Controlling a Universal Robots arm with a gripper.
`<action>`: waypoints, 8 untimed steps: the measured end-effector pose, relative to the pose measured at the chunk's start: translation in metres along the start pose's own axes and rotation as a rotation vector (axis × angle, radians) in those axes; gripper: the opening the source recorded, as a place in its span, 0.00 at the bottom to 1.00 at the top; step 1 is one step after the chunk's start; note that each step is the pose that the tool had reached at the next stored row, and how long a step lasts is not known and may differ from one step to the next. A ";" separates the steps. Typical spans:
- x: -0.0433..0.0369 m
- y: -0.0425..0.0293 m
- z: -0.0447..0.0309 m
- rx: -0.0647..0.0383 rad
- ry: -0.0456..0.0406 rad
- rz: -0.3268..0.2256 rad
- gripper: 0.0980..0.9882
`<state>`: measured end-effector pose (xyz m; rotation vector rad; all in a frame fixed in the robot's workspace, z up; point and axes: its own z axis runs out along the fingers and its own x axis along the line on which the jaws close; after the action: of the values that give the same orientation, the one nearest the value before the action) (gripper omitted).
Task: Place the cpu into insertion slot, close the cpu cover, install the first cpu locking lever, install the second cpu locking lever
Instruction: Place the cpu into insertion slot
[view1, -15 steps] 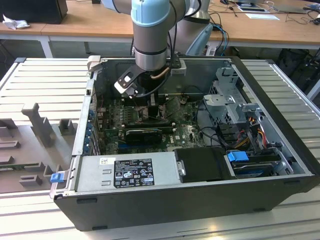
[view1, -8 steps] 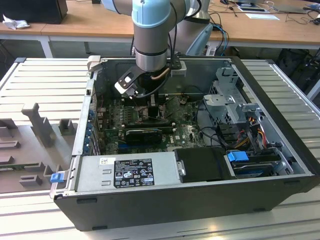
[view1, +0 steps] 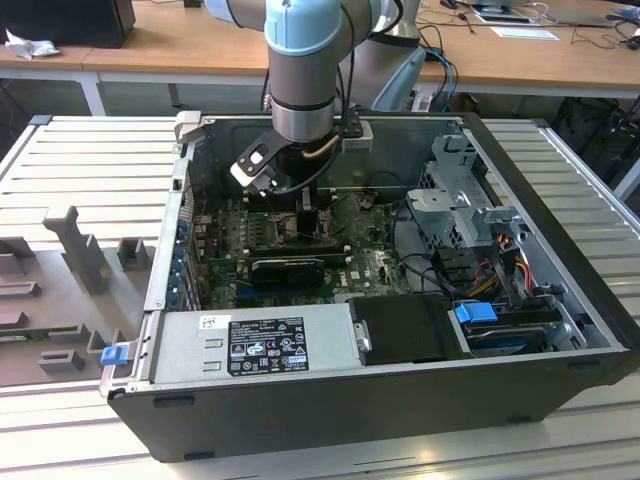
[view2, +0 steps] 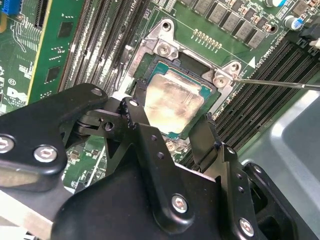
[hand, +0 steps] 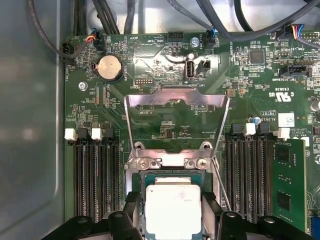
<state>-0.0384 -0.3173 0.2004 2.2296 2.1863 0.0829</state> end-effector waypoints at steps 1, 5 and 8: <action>0.0000 0.0000 0.0000 0.000 0.0000 0.000 0.57; -0.0002 0.0002 -0.0044 0.000 0.0000 0.000 0.57; -0.0001 0.0008 -0.0090 0.001 -0.0001 0.000 0.56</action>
<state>-0.0380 -0.3176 0.2094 2.2298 2.1869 0.0816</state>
